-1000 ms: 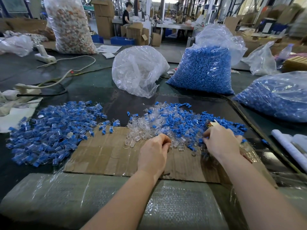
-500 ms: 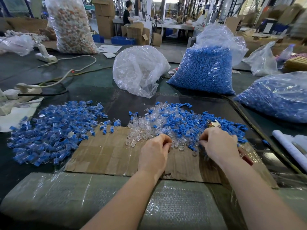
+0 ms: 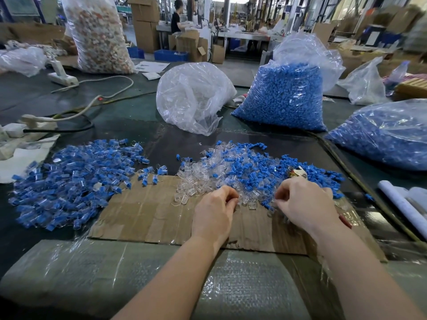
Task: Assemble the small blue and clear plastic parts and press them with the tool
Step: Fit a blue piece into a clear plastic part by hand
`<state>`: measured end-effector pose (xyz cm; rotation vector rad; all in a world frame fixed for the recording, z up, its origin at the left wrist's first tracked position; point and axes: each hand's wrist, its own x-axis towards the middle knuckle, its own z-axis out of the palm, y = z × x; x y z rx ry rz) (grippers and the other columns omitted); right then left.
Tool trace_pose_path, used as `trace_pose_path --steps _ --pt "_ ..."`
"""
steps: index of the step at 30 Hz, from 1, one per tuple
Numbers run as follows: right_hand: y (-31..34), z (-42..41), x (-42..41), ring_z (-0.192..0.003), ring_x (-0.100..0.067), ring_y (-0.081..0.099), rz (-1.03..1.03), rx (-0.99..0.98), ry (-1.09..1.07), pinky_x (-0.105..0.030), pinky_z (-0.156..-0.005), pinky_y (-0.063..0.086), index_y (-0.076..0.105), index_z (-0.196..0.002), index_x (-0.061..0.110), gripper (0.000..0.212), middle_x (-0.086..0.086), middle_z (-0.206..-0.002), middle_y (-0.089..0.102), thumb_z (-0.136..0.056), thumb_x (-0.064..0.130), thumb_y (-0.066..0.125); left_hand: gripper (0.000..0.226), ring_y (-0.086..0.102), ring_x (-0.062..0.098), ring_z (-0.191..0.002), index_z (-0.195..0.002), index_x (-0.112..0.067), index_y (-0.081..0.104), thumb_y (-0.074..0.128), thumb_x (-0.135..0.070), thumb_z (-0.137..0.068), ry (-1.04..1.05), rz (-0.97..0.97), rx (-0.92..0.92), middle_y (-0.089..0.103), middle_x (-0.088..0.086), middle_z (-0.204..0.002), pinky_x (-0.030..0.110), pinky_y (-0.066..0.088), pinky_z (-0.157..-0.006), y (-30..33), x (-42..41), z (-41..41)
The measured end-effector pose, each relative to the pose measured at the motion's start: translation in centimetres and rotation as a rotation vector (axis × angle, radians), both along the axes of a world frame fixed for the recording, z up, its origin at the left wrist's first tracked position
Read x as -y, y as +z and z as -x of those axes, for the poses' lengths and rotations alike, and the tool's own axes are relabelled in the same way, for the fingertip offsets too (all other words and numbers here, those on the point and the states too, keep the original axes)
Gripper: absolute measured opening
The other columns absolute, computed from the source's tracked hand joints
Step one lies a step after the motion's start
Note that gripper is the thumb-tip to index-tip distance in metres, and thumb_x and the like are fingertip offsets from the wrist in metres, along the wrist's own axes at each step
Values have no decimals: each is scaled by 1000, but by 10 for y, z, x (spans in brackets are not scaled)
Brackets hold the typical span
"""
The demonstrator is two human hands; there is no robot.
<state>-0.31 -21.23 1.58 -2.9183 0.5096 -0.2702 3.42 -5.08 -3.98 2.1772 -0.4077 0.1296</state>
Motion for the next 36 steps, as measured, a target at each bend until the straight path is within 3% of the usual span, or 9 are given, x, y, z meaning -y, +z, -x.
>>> trace_pose_path --steps 3,11,16,21,27,32,34,36 --pt "-5 4 -4 -92 -8 49 11 -61 72 -40 -96 30 58 -82 35 13 17 -85 50 -80 44 69 9 57 6 -85 -97 -26 63 55 -24 -93 -3 -7 3 65 -9 -89 20 46 -76 1 0 0" --pt "-12 4 2 -102 -16 53 102 32 -24 -42 -94 33 61 -92 32 7 7 -103 57 -88 27 62 9 56 3 -82 -96 -26 63 55 -23 -93 -12 7 -9 63 -11 -86 9 40 -67 1 0 1" --pt "-17 5 -1 -102 -13 49 65 18 23 -39 -92 30 65 -92 36 9 11 -95 47 -83 36 66 9 55 4 -83 -95 -26 63 55 -23 -93 -7 4 0 63 -11 -87 10 38 -67 0 0 0" --pt "-21 4 -5 -105 -14 47 60 10 26 -36 -85 26 66 -96 36 10 12 -92 45 -86 37 64 9 52 0 -77 -95 -25 64 56 -23 -92 -4 -9 20 62 -12 -86 1 37 -64 1 -1 0" --pt "-26 5 -10 -105 -15 45 78 58 12 -36 -86 25 64 -95 32 10 10 -99 51 -89 39 58 9 55 3 -82 -97 -26 63 55 -23 -93 -11 -11 5 64 -10 -89 8 39 -66 2 0 1" --pt "-27 5 -17 -90 -16 52 92 239 35 -34 -84 30 57 -90 24 11 7 -90 61 -91 35 55 10 52 -3 -76 -98 -25 63 55 -23 -93 -12 -9 5 61 -14 -86 3 39 -61 3 -1 2" --pt "-27 4 -22 -75 -14 51 12 335 90 -30 -74 38 58 -89 19 9 5 -78 61 -90 28 59 10 51 -6 -73 -98 -24 63 55 -21 -93 -10 3 4 59 -16 -83 0 38 -65 4 0 2" --pt "-29 4 -28 -71 -13 50 -85 378 145 -26 -67 41 60 -87 15 8 4 -75 59 -88 23 63 10 50 -7 -73 -97 -25 63 56 -21 -92 -5 12 -3 58 -16 -82 -1 38 -66 4 0 2"
